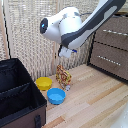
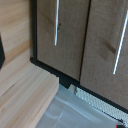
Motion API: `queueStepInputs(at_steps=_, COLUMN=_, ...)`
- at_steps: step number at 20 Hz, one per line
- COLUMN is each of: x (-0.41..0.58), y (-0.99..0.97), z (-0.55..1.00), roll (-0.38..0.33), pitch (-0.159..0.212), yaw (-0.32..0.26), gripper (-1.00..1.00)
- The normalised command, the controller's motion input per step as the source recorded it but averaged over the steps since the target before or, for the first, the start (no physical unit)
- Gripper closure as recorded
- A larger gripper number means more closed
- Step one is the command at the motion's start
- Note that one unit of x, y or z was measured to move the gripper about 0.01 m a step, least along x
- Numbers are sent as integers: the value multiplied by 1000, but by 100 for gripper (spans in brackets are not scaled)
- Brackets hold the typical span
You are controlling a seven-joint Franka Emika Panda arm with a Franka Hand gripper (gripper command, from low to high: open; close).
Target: With caution, bring your gripper towards the upper drawer's hold. Grasp the drawer hold tightly with your gripper tool. Pull the drawer in your direction to reveal the contents of the top drawer.
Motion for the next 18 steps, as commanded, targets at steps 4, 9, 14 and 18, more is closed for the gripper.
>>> queueStepInputs(at_steps=4, x=-56, y=-741, z=424, roll=-132, pitch=-22, yaw=37, gripper=-100)
queueStepInputs(at_steps=9, x=-12, y=-724, z=38, roll=-261, pitch=17, yaw=5, gripper=-100)
queueStepInputs(at_steps=14, x=-21, y=-719, z=0, roll=-285, pitch=39, yaw=0, gripper=-100)
queueStepInputs(at_steps=18, x=-203, y=-681, z=-38, roll=-216, pitch=52, yaw=15, gripper=-100)
